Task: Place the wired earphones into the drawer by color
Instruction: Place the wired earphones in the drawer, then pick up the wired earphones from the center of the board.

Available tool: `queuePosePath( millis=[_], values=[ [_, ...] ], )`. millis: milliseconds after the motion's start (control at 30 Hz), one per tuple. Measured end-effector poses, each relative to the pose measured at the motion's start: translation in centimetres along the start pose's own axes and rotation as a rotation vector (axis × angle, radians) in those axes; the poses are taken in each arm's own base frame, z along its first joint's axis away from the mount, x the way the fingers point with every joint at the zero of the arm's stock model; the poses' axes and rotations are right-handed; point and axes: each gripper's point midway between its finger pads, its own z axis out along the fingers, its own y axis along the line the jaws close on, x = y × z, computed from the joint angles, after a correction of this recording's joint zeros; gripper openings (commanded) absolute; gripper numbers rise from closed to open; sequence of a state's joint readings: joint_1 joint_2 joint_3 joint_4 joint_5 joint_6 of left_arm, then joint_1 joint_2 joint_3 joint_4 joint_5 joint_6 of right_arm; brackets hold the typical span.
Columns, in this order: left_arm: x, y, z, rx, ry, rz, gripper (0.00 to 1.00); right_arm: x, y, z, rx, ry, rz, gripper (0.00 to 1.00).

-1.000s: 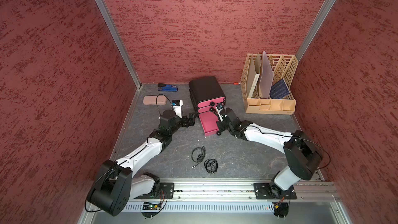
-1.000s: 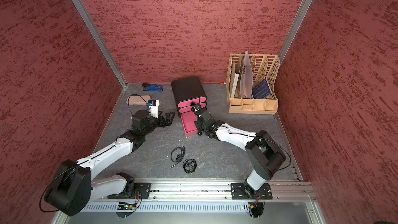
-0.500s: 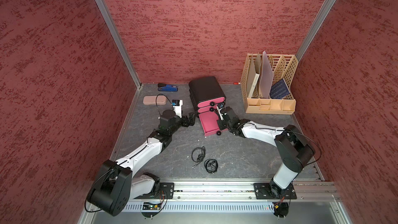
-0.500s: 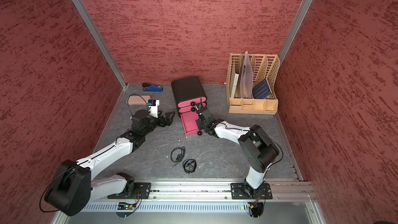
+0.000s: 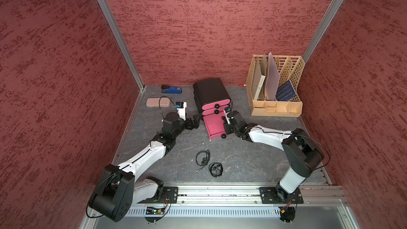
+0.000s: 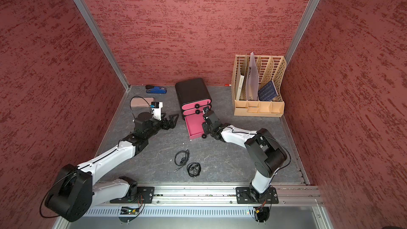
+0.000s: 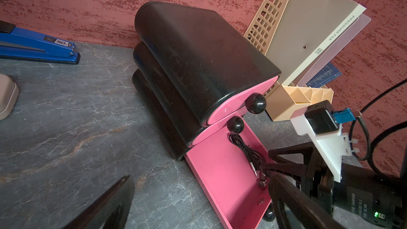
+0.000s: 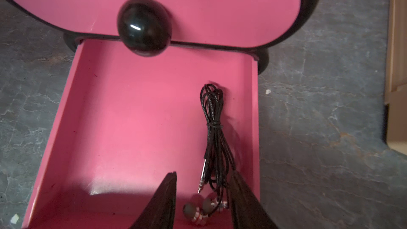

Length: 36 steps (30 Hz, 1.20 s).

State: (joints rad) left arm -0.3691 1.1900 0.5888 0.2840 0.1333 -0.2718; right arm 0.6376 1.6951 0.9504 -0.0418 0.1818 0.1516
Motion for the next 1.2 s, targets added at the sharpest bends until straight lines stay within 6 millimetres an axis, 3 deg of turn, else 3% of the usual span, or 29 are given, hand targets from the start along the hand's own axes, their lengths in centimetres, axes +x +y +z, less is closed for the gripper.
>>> queuePosePath(
  millis=[267, 433, 667, 900, 1200],
  values=[
    [-0.5, -0.8, -1.3, 0.021, 0.011, 0.010, 1.00, -2.2, -0.2, -3.5, -0.029, -0.074, 0.042, 0.57],
    [0.4, -1.9, -2.8, 0.045, 0.061, 0.001, 1.00, -2.0, -1.7, -5.6, -0.034, -0.084, 0.095, 0.63],
    [5.4, -5.3, -5.2, 0.081, 0.258, 0.003, 1.00, 0.5, -2.6, -7.3, -0.069, -0.060, 0.147, 0.64],
    [11.2, -5.7, -7.5, 0.010, 0.486, 0.005, 1.00, 4.3, -2.5, -7.1, -0.102, -0.014, 0.143, 0.64],
    [15.1, -5.1, -10.0, -0.121, 0.657, 0.046, 1.00, 3.7, -1.6, -7.3, -0.154, -0.041, 0.144, 0.65]
  ],
)
